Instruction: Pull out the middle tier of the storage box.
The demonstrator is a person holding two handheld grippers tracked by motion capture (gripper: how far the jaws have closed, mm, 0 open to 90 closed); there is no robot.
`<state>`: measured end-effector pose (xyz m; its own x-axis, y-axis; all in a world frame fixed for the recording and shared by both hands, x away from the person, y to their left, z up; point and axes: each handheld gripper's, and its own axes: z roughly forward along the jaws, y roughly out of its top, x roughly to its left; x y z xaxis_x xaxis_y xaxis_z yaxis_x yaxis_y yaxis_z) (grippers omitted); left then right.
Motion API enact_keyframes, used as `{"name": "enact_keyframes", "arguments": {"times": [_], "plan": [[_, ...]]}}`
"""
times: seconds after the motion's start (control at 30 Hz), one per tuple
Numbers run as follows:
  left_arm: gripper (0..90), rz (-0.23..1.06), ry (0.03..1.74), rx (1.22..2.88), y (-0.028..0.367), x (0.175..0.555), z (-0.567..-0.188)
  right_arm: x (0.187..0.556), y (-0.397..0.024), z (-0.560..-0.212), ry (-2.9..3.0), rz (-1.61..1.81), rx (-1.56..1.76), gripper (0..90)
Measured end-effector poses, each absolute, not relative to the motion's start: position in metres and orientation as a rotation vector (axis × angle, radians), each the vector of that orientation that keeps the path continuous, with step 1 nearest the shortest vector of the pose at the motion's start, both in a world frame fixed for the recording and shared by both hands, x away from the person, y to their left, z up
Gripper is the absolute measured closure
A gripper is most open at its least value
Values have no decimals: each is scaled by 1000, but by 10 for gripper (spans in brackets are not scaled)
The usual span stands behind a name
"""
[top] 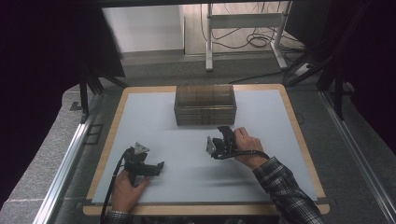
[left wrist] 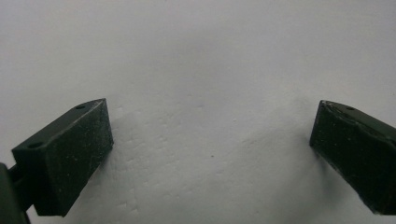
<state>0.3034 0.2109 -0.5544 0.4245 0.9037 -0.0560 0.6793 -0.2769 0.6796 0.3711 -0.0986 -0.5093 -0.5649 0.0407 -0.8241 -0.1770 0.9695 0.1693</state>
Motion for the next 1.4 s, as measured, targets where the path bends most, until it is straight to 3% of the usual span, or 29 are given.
{"name": "enact_keyframes", "arguments": {"times": [1.4], "plan": [[0,457,1332,2048,211,303,-554,400,-64,-524,1957,109,-199,630]]}}
